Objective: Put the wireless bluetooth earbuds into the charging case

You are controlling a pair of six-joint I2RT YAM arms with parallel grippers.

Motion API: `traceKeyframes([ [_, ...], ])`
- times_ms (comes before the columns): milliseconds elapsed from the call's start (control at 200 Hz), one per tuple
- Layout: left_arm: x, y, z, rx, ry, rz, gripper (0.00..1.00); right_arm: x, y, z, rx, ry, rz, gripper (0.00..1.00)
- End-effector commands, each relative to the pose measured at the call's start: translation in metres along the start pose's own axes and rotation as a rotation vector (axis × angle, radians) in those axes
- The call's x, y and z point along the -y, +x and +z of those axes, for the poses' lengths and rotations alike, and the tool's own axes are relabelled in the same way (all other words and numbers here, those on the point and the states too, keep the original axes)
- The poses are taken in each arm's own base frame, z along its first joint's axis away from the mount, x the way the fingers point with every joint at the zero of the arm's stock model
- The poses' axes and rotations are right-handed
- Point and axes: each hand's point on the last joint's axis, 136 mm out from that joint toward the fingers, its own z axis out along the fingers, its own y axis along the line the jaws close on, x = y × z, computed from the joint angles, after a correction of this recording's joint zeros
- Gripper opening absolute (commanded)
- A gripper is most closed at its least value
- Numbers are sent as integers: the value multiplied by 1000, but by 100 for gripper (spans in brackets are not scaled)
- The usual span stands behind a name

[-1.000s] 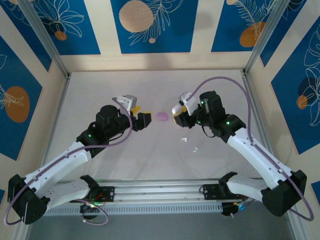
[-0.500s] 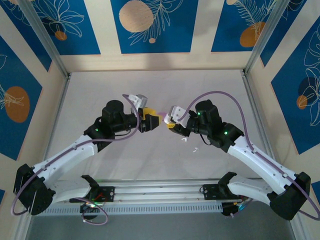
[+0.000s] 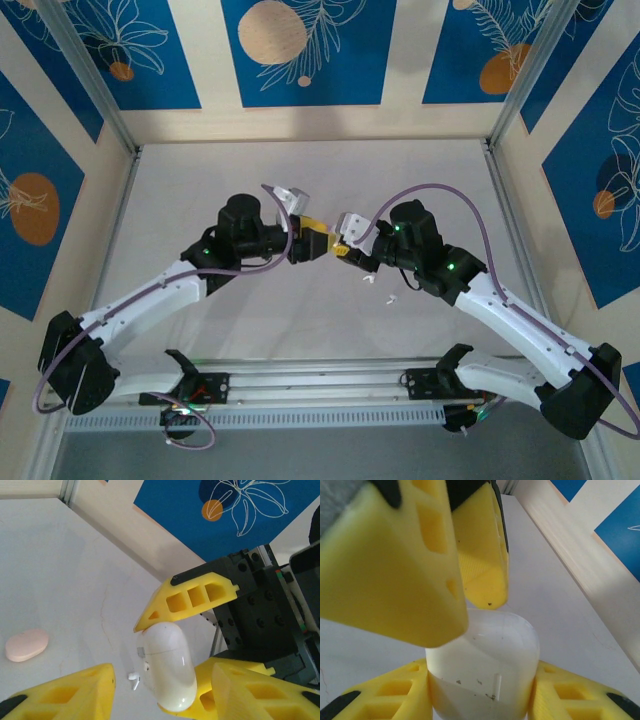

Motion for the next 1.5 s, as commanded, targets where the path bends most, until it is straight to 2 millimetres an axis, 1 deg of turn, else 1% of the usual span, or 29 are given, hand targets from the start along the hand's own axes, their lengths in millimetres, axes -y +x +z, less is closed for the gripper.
traceKeyframes([
  [0, 11, -11, 5, 5, 27, 17, 47, 1, -10, -3, 40, 20, -32, 43],
  [165, 9, -5, 14, -34, 23, 8, 43, 2, -12, -2, 48, 29, -37, 43],
  [360, 3, 3, 18, -73, -11, 11, 41, 6, -12, -2, 43, 57, -48, 43],
  [440, 1, 7, 20, -95, -21, 15, 39, 7, -12, -2, 40, 65, -54, 43],
  [610, 0, 12, 25, -120, -26, 15, 26, 5, -14, -1, 45, 68, -70, 43],
  [680, -1, 13, 26, -125, -28, 17, 23, 6, -15, -1, 45, 76, -77, 43],
  [775, -1, 14, 25, -127, -30, 22, 16, 7, -18, -3, 60, 91, -95, 44],
  [845, -1, 11, 22, -112, -37, 36, 11, 7, -20, -5, 74, 98, -103, 48],
  [935, 2, 3, 16, -57, -37, 72, 10, 4, -22, -12, 100, 96, -82, 55],
  [1045, 12, -11, 4, 60, -14, 146, 9, -5, -26, -27, 173, 37, 39, 61],
  [1100, 17, -18, -4, 130, 0, 187, 9, -11, -29, -39, 226, -36, 151, 64],
  [1135, 22, -22, -9, 178, 18, 220, 9, -16, -31, -47, 266, -99, 219, 65],
  [1170, 28, -27, -14, 232, 40, 252, 9, -16, -34, -54, 306, -154, 312, 65],
  [1266, 39, -35, -28, 356, 76, 326, 9, -1, -39, -70, 381, -234, 575, 64],
  [1336, 45, -37, -35, 410, 102, 375, 8, 4, -39, -76, 395, -302, 692, 63],
  [1436, 52, -38, -41, 454, 132, 412, 8, 6, -44, -78, 382, -393, 781, 62],
  [1496, 55, -38, -42, 468, 151, 423, 8, 5, -53, -80, 378, -454, 803, 62],
])
